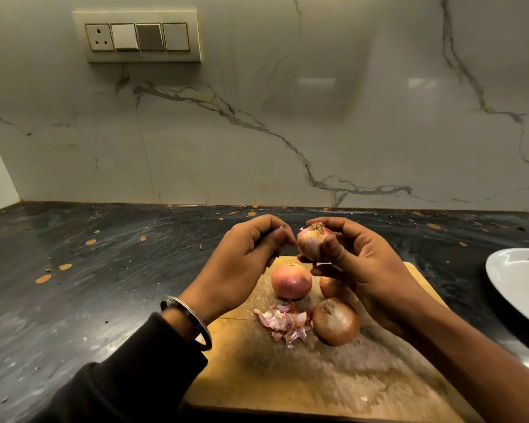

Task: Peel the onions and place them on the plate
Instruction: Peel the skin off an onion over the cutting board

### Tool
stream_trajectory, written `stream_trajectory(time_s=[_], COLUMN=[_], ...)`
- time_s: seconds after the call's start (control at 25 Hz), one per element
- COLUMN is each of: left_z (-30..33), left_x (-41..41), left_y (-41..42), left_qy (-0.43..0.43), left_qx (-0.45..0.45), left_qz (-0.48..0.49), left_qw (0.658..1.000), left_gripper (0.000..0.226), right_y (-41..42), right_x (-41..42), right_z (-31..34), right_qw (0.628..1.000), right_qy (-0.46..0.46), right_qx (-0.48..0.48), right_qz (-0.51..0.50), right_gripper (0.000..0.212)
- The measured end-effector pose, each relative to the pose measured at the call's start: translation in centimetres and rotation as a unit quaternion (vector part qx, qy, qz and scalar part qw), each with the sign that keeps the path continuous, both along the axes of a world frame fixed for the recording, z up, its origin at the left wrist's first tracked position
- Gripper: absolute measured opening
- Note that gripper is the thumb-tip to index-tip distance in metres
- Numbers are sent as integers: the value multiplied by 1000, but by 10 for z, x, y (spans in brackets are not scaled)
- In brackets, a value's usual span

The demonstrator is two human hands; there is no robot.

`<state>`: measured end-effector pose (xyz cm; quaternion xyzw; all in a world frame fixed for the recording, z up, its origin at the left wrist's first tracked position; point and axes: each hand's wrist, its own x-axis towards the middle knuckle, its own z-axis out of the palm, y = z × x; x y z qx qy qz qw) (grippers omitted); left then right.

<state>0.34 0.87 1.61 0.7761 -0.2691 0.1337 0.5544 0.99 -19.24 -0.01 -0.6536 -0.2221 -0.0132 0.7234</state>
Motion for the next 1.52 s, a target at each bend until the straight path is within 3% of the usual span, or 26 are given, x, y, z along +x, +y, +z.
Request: stream_trajectory(time_s=[0.24,0.4,0.48,0.68,0.84,1.0,1.52], left_z=[-4,-6,-4,3,2,2,-3], left_x=[-3,-3,-3,-1,-3,-2,-6], left_y=[0,3,4,6,1,0,-4], left_qy=[-34,-81,-90,-36,-43,-34,-72], left_qx=[97,178,163,25,38,-3,-5], left_qz=[3,0,4,5,-3,-9,50], left_qw=[995,981,983,999,998,999,996], left_gripper=[46,15,10,32,39,38,19], right_y=[0,1,1,-1,4,7,9], right_x=[-1,-1,-2,-6,-12,-12,-13], right_z=[2,0,1,2,5,2,-3], right_qw=[1000,999,999,993,967,946,954], right_qy=[-17,-28,-35,-75,-172,-217,-210], right_qx=[-19,-20,-14,-87,-161,-194,-150], right_qz=[-5,-17,-21,-39,-98,-143,-151], right_gripper=[50,49,49,55,61,62,63])
